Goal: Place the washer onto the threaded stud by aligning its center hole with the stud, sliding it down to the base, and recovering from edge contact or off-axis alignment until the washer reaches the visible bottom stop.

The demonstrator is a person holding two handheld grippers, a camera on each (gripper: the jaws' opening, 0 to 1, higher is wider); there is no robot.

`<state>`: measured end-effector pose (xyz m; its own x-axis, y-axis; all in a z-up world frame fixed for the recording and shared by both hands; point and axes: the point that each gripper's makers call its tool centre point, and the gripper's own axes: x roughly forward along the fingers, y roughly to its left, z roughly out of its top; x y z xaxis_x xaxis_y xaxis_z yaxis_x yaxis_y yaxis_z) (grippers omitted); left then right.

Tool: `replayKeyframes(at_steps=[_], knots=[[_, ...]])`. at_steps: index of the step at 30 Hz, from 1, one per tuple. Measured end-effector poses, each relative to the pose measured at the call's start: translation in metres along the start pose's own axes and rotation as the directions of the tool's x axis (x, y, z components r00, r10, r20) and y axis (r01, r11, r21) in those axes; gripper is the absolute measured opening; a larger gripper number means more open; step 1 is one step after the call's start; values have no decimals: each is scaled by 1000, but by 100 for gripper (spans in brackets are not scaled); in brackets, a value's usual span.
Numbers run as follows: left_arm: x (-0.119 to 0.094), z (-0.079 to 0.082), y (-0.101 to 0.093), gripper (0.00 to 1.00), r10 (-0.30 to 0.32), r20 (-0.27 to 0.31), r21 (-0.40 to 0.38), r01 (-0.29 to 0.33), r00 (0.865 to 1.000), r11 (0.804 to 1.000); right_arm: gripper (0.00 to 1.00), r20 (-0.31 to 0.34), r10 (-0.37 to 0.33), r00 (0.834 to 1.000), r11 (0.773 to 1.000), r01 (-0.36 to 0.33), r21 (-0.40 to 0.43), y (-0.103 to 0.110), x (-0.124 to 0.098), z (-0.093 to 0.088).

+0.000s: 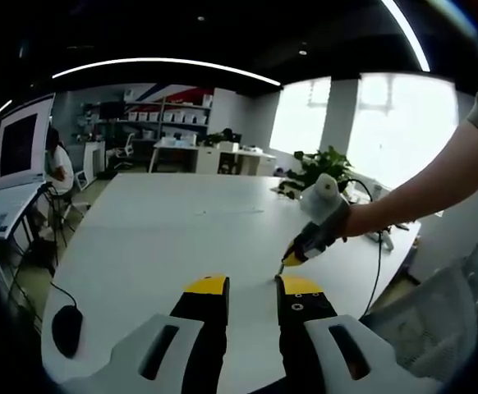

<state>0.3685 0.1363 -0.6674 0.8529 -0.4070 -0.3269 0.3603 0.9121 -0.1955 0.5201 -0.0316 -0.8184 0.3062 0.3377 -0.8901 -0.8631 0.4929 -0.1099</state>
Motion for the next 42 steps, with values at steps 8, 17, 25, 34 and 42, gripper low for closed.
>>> replayKeyframes(at_steps=[8,17,25,34,42], knots=[[0,-1,-1,21,-2,-4,1,2,1000,1000,14,-3,2,1000,1000,-2,9,-1,2,1],[1,-2,0,21,1,-8,2,-1,1000,1000,17,8,9,1000,999,-9,35,0,3,1],[1,-3,0,21,-1,-13,2,1,1000,1000,19,37,2,999,999,-4,40,0,-3,4],[2,-4,-2,21,-11,-20,-3,11,1000,1000,20,138,-40,990,995,27,98,-4,-25,11],[3,-6,-6,21,-30,-31,0,30,999,1000,26,344,-121,931,962,25,271,-12,-63,33]])
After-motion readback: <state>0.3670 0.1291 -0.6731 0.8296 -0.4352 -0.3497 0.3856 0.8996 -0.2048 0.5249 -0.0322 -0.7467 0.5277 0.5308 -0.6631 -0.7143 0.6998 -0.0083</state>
